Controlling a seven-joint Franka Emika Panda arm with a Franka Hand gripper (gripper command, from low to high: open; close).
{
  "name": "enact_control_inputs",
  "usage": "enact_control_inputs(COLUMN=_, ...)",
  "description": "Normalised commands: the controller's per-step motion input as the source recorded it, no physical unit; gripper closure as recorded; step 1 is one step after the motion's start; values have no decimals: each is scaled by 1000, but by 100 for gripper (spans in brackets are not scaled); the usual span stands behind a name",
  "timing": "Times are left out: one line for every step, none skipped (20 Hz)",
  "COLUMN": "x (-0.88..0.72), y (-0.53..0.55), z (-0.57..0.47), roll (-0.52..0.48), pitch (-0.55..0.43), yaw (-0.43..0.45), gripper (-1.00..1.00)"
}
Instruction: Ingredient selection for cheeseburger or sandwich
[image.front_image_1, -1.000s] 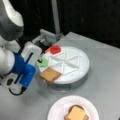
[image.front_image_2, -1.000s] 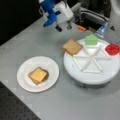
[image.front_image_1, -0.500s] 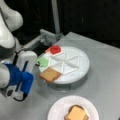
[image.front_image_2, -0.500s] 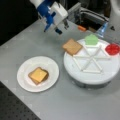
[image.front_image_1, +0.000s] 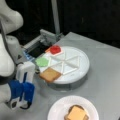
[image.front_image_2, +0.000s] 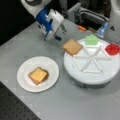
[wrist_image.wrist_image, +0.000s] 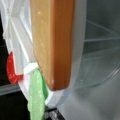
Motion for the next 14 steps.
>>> enact_control_inputs(x=312, y=-282, z=-204, roll=452, pitch=-34, yaw=204, gripper=-100)
enact_control_inputs(x=301, y=-257, z=-180, roll=441, pitch=-38, yaw=197, gripper=-100)
enact_control_inputs(x=286, y=-227, z=-159, roll=436, pitch=-45, yaw=183, gripper=-100)
enact_control_inputs(x=271, y=-188, z=-131, roll=438, pitch=-49, yaw=172, gripper=-100)
enact_control_inputs(x=268, y=-165, z=-104, roll=425, pitch=-54, yaw=165, gripper=-100)
enact_control_inputs(x=265, y=-134, z=-92, roll=425, pitch=-68, yaw=155, gripper=-100)
enact_control_inputs(x=262, y=-98, z=-85, roll=420, pitch=-78, yaw=148, gripper=-100)
enact_control_inputs(x=267, y=-85, z=-80, roll=406, pitch=-85, yaw=145, gripper=-100)
enact_control_inputs(x=269, y=-56, z=-75, roll=411, pitch=-87, yaw=134, gripper=-100)
enact_control_inputs(x=273, y=-24, z=-69, roll=405, pitch=-86, yaw=125, gripper=-100)
enact_control_inputs(x=273, y=-14, z=-73, roll=393, pitch=-86, yaw=119, gripper=-100)
enact_control_inputs(x=277, y=-1, z=-87, roll=383, pitch=-90, yaw=93, gripper=-100)
enact_control_inputs(x=280, y=15, z=-100, roll=369, pitch=-88, yaw=73, gripper=-100)
enact_control_inputs(x=278, y=13, z=-110, roll=357, pitch=-86, yaw=63, gripper=-100)
